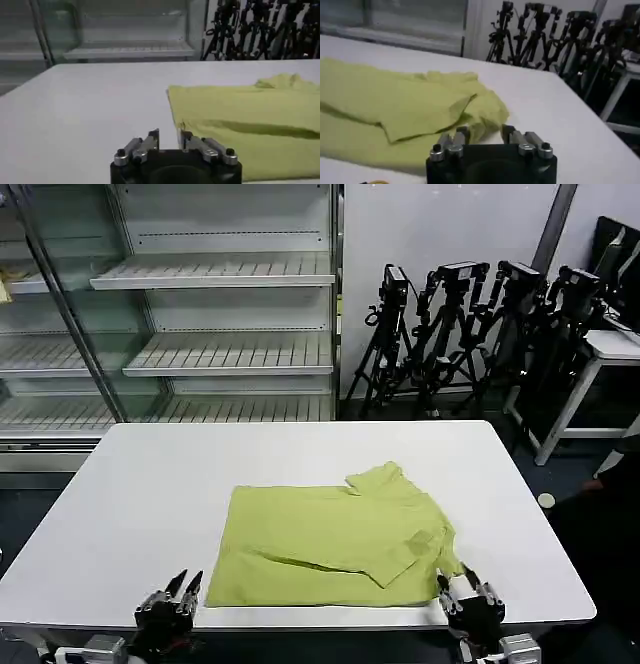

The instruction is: Fold and organize the clothes.

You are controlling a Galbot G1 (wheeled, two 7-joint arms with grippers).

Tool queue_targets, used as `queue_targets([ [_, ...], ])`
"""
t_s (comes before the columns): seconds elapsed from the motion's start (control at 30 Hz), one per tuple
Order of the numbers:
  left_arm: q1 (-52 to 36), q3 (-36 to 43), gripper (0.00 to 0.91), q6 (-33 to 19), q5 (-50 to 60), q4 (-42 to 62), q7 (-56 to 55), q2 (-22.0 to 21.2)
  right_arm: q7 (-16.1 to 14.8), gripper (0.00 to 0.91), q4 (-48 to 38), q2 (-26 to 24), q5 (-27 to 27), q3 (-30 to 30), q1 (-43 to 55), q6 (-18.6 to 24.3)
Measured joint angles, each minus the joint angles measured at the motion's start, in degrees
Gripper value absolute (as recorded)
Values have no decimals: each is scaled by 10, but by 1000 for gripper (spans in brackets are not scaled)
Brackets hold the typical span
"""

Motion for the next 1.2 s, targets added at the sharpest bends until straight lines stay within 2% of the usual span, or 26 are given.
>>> queue_targets([
  [0.2, -29, -5, 907, 10, -28, -6, -14, 14, 11, 907, -24, -4, 33, -10, 72, -26],
  [0.43, -116, 24, 907, 29, -71, 30, -35, 37, 24, 907, -95, 3, 65, -62, 200, -58],
  [0.83, -314, 132, 907, 61, -112, 160, -81, 64, 44, 907, -256, 29, 102, -165, 425, -84],
  [1.2, -455, 233, 907, 73, -124, 272, -95, 72, 56, 907, -387, 57, 131, -224, 547, -91],
])
